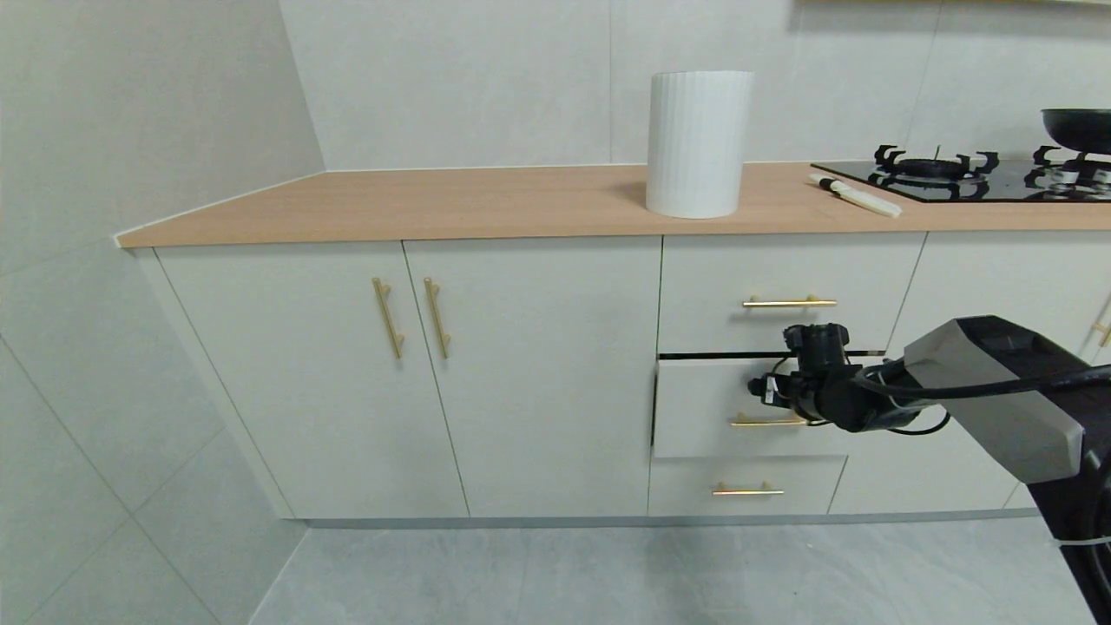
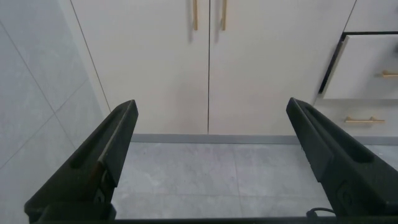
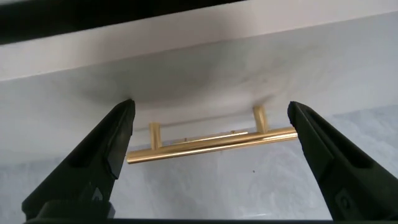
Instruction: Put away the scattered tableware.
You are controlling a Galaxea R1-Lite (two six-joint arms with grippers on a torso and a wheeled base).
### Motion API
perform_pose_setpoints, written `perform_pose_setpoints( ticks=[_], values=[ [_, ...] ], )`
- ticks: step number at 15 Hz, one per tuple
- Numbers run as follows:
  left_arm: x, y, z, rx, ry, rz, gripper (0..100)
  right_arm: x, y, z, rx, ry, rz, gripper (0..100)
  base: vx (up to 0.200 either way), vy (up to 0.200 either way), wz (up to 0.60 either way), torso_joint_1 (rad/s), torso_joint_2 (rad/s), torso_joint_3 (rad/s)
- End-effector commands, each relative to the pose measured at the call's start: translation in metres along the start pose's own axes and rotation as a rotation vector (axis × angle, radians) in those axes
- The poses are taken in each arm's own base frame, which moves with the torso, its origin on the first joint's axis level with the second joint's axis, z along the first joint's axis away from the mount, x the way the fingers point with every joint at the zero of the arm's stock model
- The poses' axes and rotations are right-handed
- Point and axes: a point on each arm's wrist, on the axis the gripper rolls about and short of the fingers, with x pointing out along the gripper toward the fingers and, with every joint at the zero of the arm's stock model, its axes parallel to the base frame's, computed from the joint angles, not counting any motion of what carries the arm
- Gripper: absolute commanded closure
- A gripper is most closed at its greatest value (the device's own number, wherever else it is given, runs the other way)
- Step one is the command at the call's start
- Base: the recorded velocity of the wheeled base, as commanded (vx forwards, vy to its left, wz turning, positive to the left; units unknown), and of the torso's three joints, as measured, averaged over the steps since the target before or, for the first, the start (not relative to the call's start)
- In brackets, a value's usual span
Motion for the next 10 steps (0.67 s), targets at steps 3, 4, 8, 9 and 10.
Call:
perform_pose_setpoints(
  ticks=[3,4,8,9,10],
  values=[
    [0.0,0.0,0.0,0.0,0.0,0.001,0,0.008,0.0,0.007,0.069,-0.042,-0.024,0,0.0,0.0,0.0,0.0,0.0,0.0],
    [0.0,0.0,0.0,0.0,0.0,0.001,0,0.01,-0.001,0.006,0.072,-0.044,-0.027,0,0.0,0.0,0.0,0.0,0.0,0.0],
    [0.0,0.0,0.0,0.0,0.0,0.001,0,0.018,-0.001,0.006,0.077,-0.058,-0.034,0,0.0,0.0,0.0,0.0,0.0,0.0],
    [0.0,0.0,0.0,0.0,0.0,0.001,0,0.02,-0.002,0.007,0.085,-0.065,-0.039,0,0.0,0.0,0.0,0.0,0.0,0.0],
    [0.0,0.0,0.0,0.0,0.0,0.001,0,0.021,-0.002,0.01,0.1,-0.076,-0.04,0,0.0,0.0,0.0,0.0,0.0,0.0]
  ],
)
